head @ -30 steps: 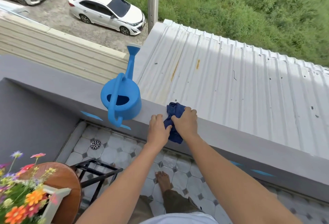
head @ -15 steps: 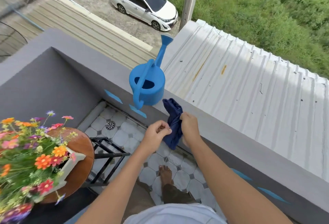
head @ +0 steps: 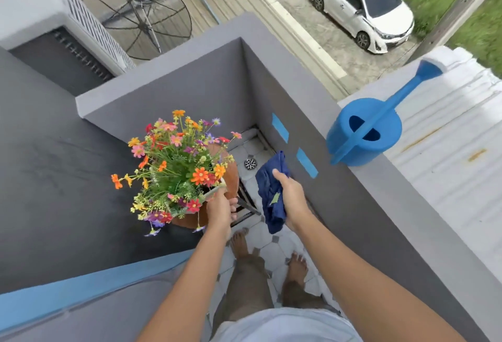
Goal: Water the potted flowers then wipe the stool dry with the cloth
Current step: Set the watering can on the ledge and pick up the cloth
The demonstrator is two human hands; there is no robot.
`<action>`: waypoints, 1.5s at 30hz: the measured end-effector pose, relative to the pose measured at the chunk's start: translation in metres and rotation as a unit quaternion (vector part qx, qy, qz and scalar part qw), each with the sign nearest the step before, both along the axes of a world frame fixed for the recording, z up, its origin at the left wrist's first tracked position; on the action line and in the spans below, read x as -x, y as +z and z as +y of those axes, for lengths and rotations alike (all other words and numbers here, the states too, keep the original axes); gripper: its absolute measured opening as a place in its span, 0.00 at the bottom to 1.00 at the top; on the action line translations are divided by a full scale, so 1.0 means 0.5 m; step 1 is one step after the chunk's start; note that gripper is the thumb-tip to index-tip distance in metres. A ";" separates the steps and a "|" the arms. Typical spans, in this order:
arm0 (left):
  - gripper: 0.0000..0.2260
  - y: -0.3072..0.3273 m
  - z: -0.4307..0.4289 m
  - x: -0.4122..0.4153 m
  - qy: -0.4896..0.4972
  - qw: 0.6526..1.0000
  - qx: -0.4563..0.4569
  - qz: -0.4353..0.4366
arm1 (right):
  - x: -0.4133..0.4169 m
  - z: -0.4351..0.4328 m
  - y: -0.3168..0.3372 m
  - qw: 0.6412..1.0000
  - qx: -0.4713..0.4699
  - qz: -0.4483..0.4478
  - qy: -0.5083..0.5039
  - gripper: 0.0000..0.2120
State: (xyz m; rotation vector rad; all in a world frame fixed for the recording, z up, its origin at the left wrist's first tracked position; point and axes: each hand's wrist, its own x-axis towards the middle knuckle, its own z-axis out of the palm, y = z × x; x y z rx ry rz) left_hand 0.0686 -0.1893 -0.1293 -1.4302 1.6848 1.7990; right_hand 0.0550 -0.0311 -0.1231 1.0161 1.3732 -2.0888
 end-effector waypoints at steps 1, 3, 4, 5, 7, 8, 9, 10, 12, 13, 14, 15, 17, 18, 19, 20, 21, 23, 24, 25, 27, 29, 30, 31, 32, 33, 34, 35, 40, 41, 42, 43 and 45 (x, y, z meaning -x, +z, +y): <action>0.09 -0.003 -0.012 0.001 0.033 0.999 -0.010 0.003 | 0.003 -0.023 -0.009 1.000 -0.019 0.005 0.021 0.16; 0.09 -0.003 -0.021 0.007 0.078 0.996 -0.028 0.016 | 0.006 -0.057 -0.020 0.999 -0.033 0.002 0.033 0.16; 0.11 -0.003 -0.027 0.012 0.094 0.995 -0.034 0.023 | 0.010 -0.074 -0.023 0.999 -0.029 -0.001 0.032 0.14; 0.13 -0.005 -0.030 0.018 0.110 0.993 -0.039 0.029 | 0.015 -0.088 -0.025 0.999 -0.025 -0.010 0.029 0.13; 0.16 -0.006 -0.033 0.031 0.138 0.989 -0.052 0.031 | 0.025 -0.113 -0.031 0.999 -0.022 -0.036 0.020 0.12; 0.17 -0.007 -0.032 0.036 0.147 0.987 -0.054 0.026 | 0.028 -0.123 -0.038 0.999 -0.023 -0.045 0.020 0.11; 0.18 -0.008 -0.032 0.040 0.155 0.986 -0.054 0.021 | 0.031 -0.132 -0.042 0.998 -0.029 -0.051 0.025 0.09; 0.18 -0.007 -0.030 0.042 0.160 0.985 -0.055 0.016 | 0.033 -0.139 -0.049 0.997 -0.037 -0.054 0.033 0.08; 0.19 -0.008 -0.036 0.045 0.180 0.982 -0.048 0.002 | 0.035 -0.148 -0.056 0.996 -0.053 -0.037 0.056 0.07; 0.18 -0.011 -0.043 0.047 0.183 0.983 -0.030 -0.010 | 0.037 -0.151 -0.059 0.996 -0.057 -0.015 0.068 0.07; 0.17 -0.011 -0.053 0.049 0.177 0.984 -0.005 -0.021 | 0.037 -0.154 -0.061 0.995 -0.057 0.011 0.076 0.08; 0.15 -0.012 -0.064 0.051 0.172 0.985 0.019 -0.022 | 0.037 -0.157 -0.059 0.995 -0.053 0.033 0.083 0.10; 0.13 -0.007 -0.087 0.057 0.204 0.978 0.039 0.001 | 0.038 -0.158 -0.057 0.992 -0.055 0.063 0.090 0.13; 0.12 0.000 -0.097 0.059 0.216 0.975 0.041 0.019 | 0.041 -0.157 -0.054 0.991 -0.059 0.076 0.093 0.12; 0.12 0.011 -0.106 0.059 0.220 0.974 0.037 0.037 | 0.046 -0.157 -0.050 0.989 -0.064 0.089 0.096 0.10; 0.12 0.028 -0.109 0.059 0.219 0.974 0.032 0.052 | 0.051 -0.157 -0.043 0.988 -0.068 0.106 0.094 0.08; 0.12 0.045 -0.113 0.055 0.214 0.974 0.027 0.066 | 0.057 -0.158 -0.030 0.985 -0.075 0.123 0.091 0.07; 0.13 0.090 -0.117 0.045 0.196 0.976 0.020 0.093 | 0.074 -0.161 -0.006 0.979 -0.096 0.161 0.083 0.07; 0.13 0.111 -0.120 0.041 0.182 0.977 0.015 0.109 | 0.086 -0.163 0.004 0.975 -0.107 0.179 0.079 0.07; 0.13 0.133 -0.123 0.036 0.168 0.978 0.008 0.126 | 0.102 -0.166 0.015 0.971 -0.120 0.193 0.080 0.07; 0.13 0.181 -0.129 0.029 0.143 0.979 -0.004 0.148 | 0.135 -0.174 0.039 0.959 -0.150 0.228 0.079 0.09; 0.13 0.231 -0.129 0.025 0.112 0.982 -0.011 0.153 | 0.174 -0.187 0.065 0.949 -0.184 0.246 0.062 0.13; 0.12 0.254 -0.126 0.023 0.092 0.984 -0.014 0.151 | 0.191 -0.194 0.086 0.947 -0.191 0.253 0.045 0.16; 0.11 0.275 -0.121 0.020 0.075 0.986 -0.017 0.151 | 0.203 -0.201 0.109 0.944 -0.201 0.261 0.025 0.18; 0.09 0.294 -0.114 0.015 0.061 0.986 -0.020 0.155 | 0.209 -0.206 0.134 0.939 -0.207 0.274 0.006 0.17; 0.07 0.307 -0.108 0.013 0.052 0.986 -0.023 0.159 | 0.207 -0.210 0.159 0.935 -0.208 0.286 -0.005 0.14; 0.05 0.316 -0.102 0.009 0.047 0.985 -0.024 0.165 | 0.198 -0.215 0.180 0.929 -0.208 0.305 -0.011 0.10; 0.04 0.324 -0.097 0.008 0.046 0.983 -0.025 0.174 | 0.181 -0.221 0.199 0.921 -0.209 0.328 -0.009 0.07; 0.07 0.352 -0.093 0.007 0.062 0.975 -0.027 0.214 | 0.030 -0.233 0.219 0.881 -0.245 0.404 0.030 0.07; 0.09 0.359 -0.092 0.005 0.066 0.973 -0.029 0.219 | 0.007 -0.232 0.214 0.867 -0.272 0.415 0.041 0.08; 0.10 0.365 -0.091 0.001 0.066 0.972 -0.027 0.222 | -0.008 -0.231 0.205 0.856 -0.288 0.428 0.044 0.09; 0.12 0.368 -0.090 -0.003 0.064 0.973 -0.024 0.222 | -0.015 -0.228 0.198 0.852 -0.293 0.432 0.043 0.10; 0.11 0.377 -0.088 -0.012 0.055 0.974 -0.024 0.219 | -0.015 -0.225 0.200 0.868 -0.274 0.412 0.033 0.07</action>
